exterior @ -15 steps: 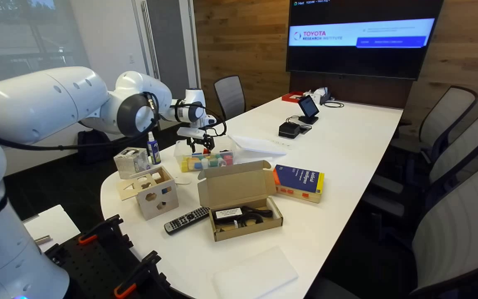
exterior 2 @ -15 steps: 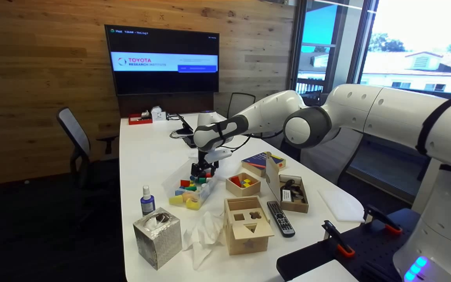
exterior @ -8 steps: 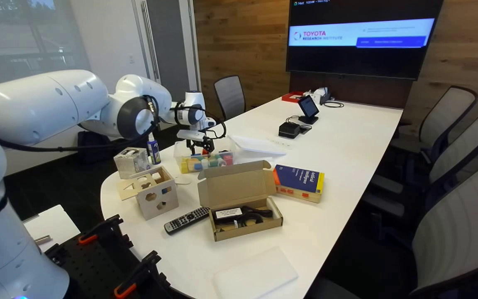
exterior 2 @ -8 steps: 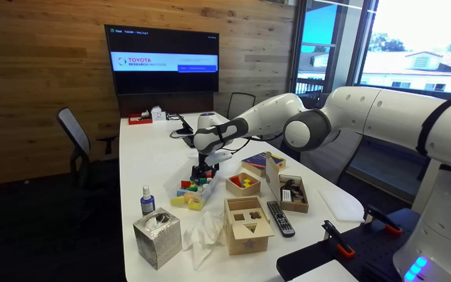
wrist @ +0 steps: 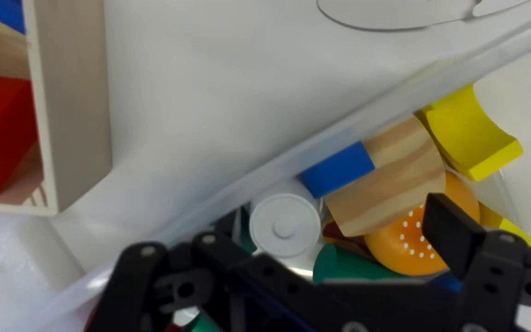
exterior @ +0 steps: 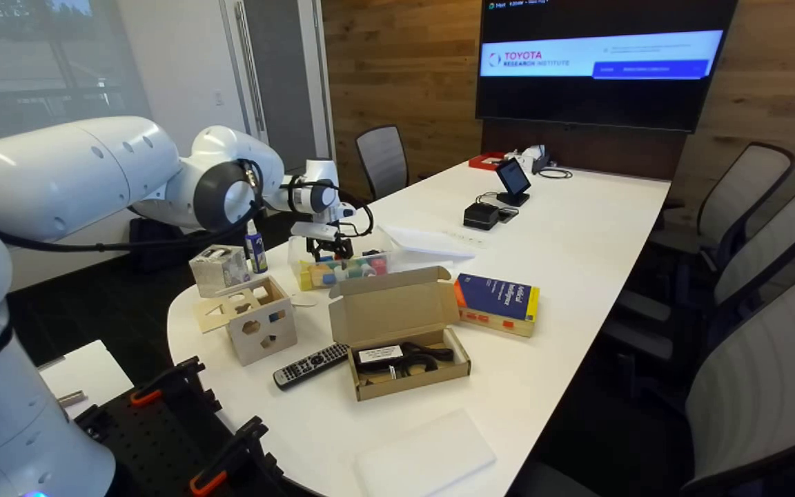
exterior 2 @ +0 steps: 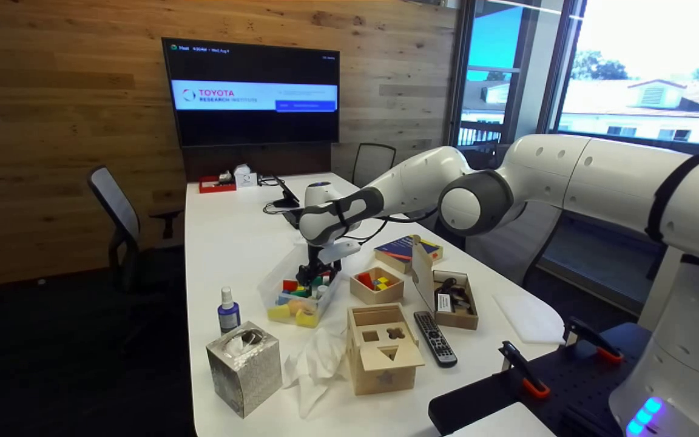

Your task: Put the green block in the wooden box.

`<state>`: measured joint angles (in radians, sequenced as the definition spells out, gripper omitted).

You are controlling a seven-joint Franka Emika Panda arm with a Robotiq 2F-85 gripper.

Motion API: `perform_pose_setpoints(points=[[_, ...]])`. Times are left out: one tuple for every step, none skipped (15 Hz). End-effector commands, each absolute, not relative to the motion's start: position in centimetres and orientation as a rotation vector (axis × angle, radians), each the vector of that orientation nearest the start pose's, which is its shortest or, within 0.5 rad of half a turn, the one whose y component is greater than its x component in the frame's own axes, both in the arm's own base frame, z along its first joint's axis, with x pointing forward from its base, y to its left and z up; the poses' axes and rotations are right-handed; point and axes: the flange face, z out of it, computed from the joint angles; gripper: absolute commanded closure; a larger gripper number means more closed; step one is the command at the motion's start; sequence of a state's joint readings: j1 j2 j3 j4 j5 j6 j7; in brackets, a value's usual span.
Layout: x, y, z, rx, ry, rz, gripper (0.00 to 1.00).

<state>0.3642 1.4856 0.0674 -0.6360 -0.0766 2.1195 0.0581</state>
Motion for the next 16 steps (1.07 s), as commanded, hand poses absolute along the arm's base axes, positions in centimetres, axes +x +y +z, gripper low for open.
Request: perform_pose_setpoints(points=[[71.5, 28.6, 2.5, -3.118, -0.520, 0.083, 0.00], [71.5, 28.1, 2.2, -3.121, -0.501, 0.097, 0.00], [71.5, 27.7, 2.1, -3.129, -0.487, 0.107, 0.00], [71.7, 27.4, 2.1, -3.132, -0.472, 0.112, 0.00], [71.8, 27.1, 2.2, -3.137, -0.461, 0.114, 0.00], [72.1, 26.7, 2.5, -3.138, -0.450, 0.114, 0.00], [72.3, 26.4, 2.7, -3.141, -0.441, 0.116, 0.00], [72.5, 26.3, 3.1, -3.141, -0.434, 0.111, 0.00], [72.7, 26.2, 3.5, -3.142, -0.430, 0.104, 0.00], [72.8, 26.2, 3.8, -3.141, -0.431, 0.104, 0.00], [72.9, 26.2, 4.1, -3.148, -0.430, 0.103, 0.00], [73.0, 26.2, 4.4, -3.151, -0.428, 0.105, 0.00], [73.0, 26.4, 4.6, -3.150, -0.429, 0.107, 0.00], [73.0, 26.5, 4.7, -3.147, -0.430, 0.110, 0.00], [72.9, 26.6, 4.7, -3.145, -0.430, 0.119, 0.00], [72.7, 26.8, 4.5, -3.143, -0.435, 0.128, 0.00]])
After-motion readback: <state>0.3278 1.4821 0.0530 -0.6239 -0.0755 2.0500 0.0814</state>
